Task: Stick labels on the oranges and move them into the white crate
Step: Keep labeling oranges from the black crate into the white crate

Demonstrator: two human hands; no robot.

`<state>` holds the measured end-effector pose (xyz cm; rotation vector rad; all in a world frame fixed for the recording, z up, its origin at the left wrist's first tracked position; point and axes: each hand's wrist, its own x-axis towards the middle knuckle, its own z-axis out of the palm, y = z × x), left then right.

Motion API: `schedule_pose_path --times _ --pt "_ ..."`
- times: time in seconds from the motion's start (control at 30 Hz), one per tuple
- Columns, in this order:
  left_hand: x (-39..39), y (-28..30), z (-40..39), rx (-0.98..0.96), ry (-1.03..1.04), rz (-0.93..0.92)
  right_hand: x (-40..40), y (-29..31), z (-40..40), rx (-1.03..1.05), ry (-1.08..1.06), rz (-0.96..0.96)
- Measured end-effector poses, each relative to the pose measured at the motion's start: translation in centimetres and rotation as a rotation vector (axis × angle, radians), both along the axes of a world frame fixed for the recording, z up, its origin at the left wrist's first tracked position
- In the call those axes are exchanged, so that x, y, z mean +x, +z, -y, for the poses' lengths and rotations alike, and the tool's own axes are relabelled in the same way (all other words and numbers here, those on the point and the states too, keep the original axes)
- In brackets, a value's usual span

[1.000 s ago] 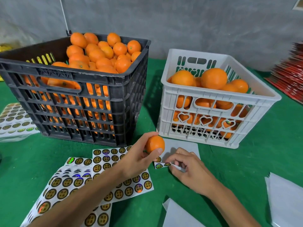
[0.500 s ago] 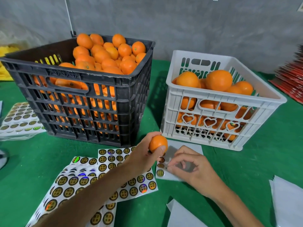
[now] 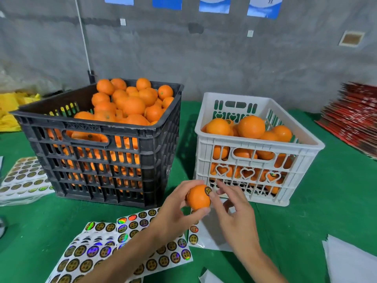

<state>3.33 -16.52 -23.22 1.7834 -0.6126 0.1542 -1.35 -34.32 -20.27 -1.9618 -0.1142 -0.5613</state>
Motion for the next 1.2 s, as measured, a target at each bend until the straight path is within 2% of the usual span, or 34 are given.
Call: schedule_pose_path --times 0.2,0.33,0.4,0.5,0.57,0.67,0.77,0.9,1.03,1.13,1.2 --pt "1.3 8.3 1.4 -0.086 0.015 0.194 1.7 4.9 1.7 -0.484 -0.119 0.492" --pt "4.8 16.2 4.2 -0.056 0.101 0.296 4.2 10.8 2.1 -0.529 -0.244 0.477" --pt "7.0 19.9 6.2 0.077 0.124 0.288 5.5 13.7 1.9 -0.548 -0.336 0.386" --pt "9.6 24.2 8.2 0.409 0.123 0.246 6.9 16.5 0.9 -0.582 -0.444 0.242" --pt "10.9 25.7 7.4 0.595 0.15 0.241 7.5 17.2 -0.3 -0.566 -0.424 0.22" --pt "12.8 26.9 2.8 0.823 0.377 0.236 7.8 17.3 -2.3 -0.522 -0.302 0.275" --pt "14.4 26.0 -3.4 1.002 0.584 0.068 8.1 16.5 -4.2 -0.516 -0.193 0.317" --pt "16.1 23.7 -9.0 1.147 0.576 -0.204 8.6 15.4 -6.5 -0.5 -0.131 0.324" --pt "18.3 22.4 -11.2 1.137 0.544 -0.15 8.8 14.4 -7.4 -0.465 -0.082 0.301" --pt "18.6 22.6 -11.3 1.016 0.572 -0.071 8.9 13.9 -7.2 -0.452 -0.059 0.277" --pt "17.8 23.3 -10.9 0.86 0.555 0.076 9.2 14.0 -6.9 -0.434 -0.048 0.266"
